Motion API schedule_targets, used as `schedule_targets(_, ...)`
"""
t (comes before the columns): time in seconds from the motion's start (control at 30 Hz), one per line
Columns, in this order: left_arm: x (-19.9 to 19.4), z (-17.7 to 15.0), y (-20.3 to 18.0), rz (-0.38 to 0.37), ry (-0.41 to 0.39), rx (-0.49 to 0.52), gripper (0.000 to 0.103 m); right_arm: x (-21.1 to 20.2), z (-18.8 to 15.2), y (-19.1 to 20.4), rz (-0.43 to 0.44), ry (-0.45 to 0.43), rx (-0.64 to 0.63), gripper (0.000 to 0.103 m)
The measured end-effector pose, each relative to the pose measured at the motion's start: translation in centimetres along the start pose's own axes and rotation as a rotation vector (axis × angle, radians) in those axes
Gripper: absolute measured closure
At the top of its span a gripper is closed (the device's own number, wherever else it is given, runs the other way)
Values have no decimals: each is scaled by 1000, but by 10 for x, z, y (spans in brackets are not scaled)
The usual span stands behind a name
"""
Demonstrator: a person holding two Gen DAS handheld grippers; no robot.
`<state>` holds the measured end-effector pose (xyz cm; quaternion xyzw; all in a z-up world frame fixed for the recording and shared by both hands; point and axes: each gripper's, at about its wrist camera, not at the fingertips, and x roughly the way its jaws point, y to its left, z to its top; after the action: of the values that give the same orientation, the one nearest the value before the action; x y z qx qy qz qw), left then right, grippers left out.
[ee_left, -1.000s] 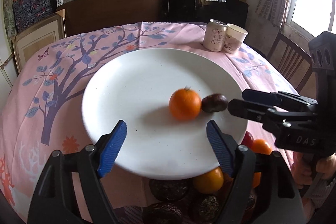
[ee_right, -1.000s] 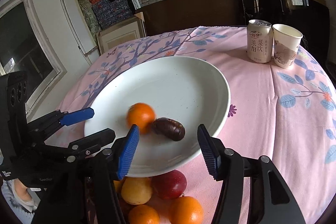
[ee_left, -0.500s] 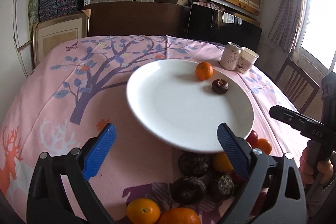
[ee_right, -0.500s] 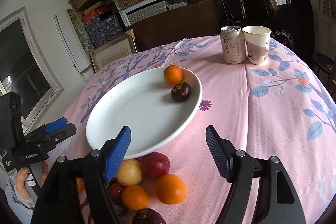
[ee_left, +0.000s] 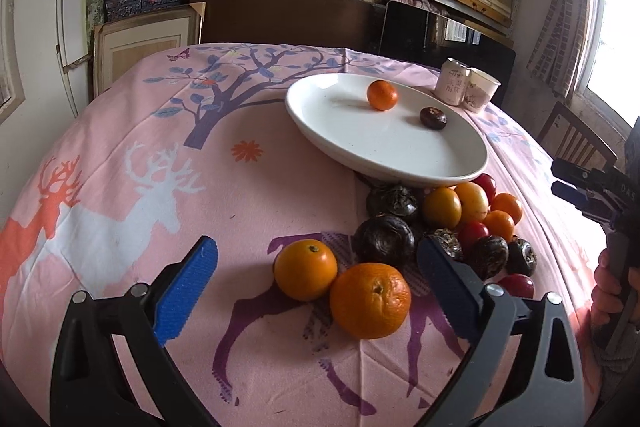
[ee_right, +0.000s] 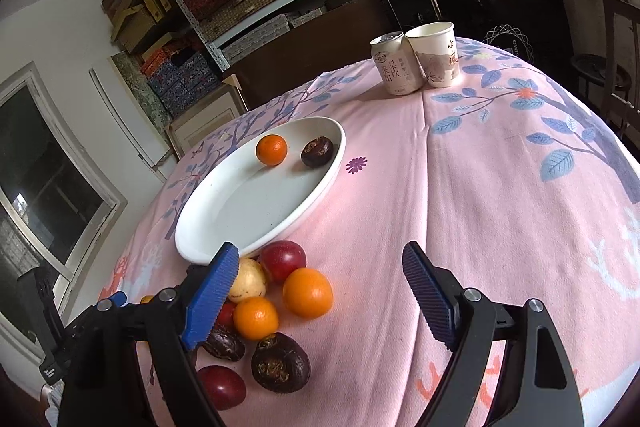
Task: Organize fruits
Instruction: 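Grasp a small orange with the left tool while the right tool moves toward the dark fruits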
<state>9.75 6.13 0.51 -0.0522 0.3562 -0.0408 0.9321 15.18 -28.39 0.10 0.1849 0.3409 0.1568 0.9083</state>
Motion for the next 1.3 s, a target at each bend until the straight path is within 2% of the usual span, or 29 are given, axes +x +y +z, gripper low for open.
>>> schedule_targets(0.13,10,-1,20,1,41,-87,5,-4,-5,3,-8,-4,-16,12)
schedule_targets(0.3,20,-4,28,2,93,-113,5,-5,-5,3,-3,0,-6,12)
schedule_targets(0.4,20,-3,41,95,96,-138,4,-5,-5,3,-1,2,1,12)
schedule_targets(0.53,8,-2,62,145,50,-213,5,-5,-5,3,3,2,1,12)
schedule_targets(0.57,5,-2,63,137,39,-217,5,-5,-5,3,3,1,0,12)
schedule_targets(0.67,-1,-4,51,110,25,-162,5,-4,-5,4,1,4,-3,12)
schedule_targets(0.8,9,-6,31,111,69,-58,5,-4,-5,5,0,2,-6,12)
schedule_targets(0.9,12,-6,30,98,82,-50,6,-4,-5,4,1,4,-3,12)
schedule_targets(0.93,13,-7,30,89,87,-53,8,-4,-6,4,1,4,-3,12)
schedule_targets(1.07,18,-5,33,49,101,-65,33,-5,-6,6,2,3,-12,12)
schedule_targets(1.2,29,0,40,9,117,-91,33,-5,-5,7,3,4,-19,12)
schedule_targets(1.23,31,1,42,5,119,-99,36,-5,-5,7,2,4,-20,12)
schedule_targets(1.27,32,1,44,1,127,-106,47,-5,-5,7,3,4,-19,12)
schedule_targets(1.3,34,1,48,-8,138,-116,52,-5,-5,7,3,4,-19,12)
